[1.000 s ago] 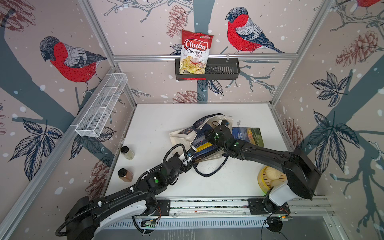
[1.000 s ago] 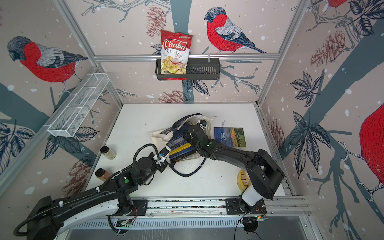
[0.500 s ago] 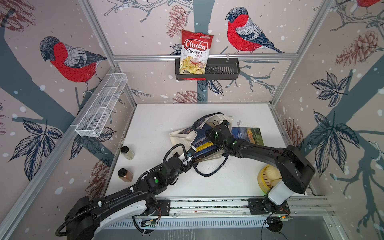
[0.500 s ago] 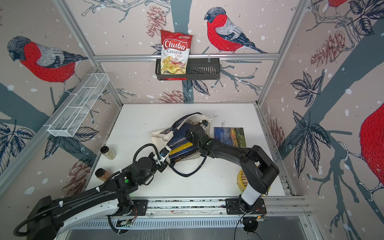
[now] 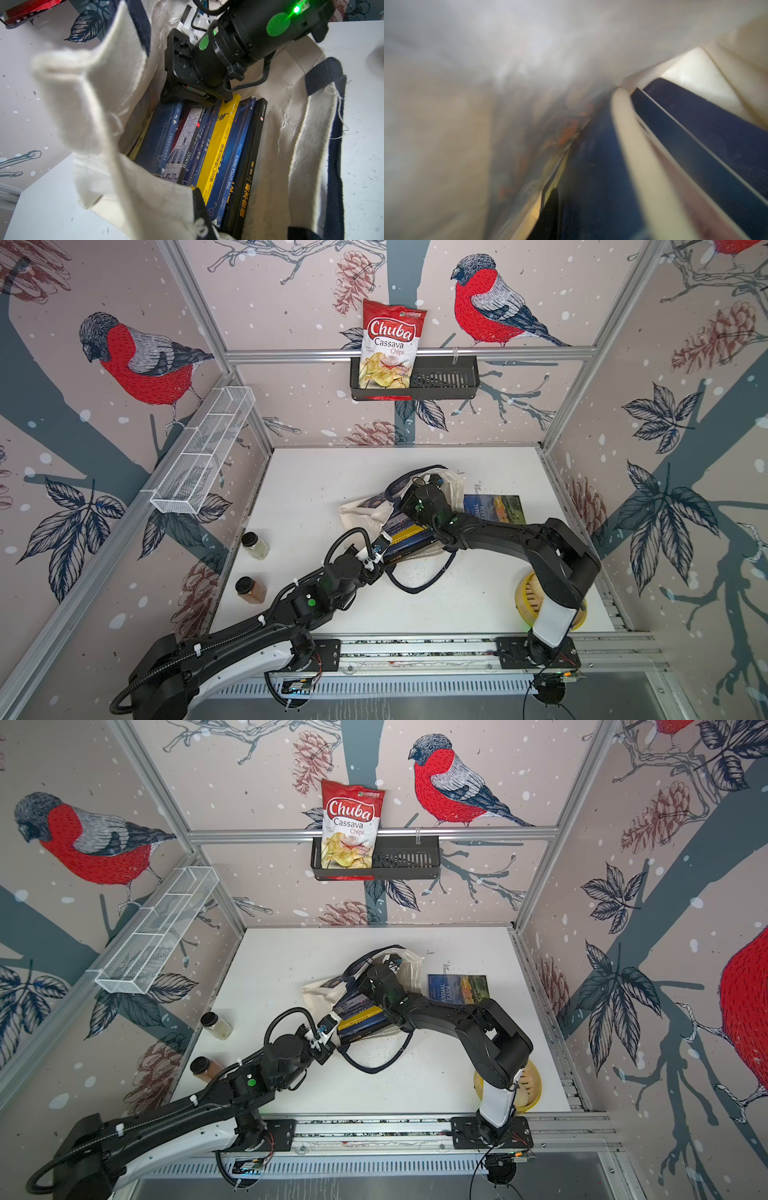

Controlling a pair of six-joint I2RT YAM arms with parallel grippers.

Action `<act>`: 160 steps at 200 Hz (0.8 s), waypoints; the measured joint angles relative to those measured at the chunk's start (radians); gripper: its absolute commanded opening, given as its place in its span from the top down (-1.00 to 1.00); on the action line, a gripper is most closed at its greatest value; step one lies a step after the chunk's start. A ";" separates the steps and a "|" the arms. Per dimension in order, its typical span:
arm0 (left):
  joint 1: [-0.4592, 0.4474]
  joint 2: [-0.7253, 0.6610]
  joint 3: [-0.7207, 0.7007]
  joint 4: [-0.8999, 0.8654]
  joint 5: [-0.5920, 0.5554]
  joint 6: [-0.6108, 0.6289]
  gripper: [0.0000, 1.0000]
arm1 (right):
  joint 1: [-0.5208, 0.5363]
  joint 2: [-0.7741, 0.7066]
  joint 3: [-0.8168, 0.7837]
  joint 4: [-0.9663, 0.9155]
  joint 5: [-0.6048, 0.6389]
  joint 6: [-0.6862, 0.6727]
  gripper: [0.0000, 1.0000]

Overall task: Take out the books from the canvas bag
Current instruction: Pick up the book from the canvas bag.

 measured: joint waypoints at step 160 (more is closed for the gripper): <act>-0.001 0.043 0.088 -0.057 -0.156 -0.166 1.00 | 0.120 -0.592 -0.217 -0.251 0.153 -0.208 1.00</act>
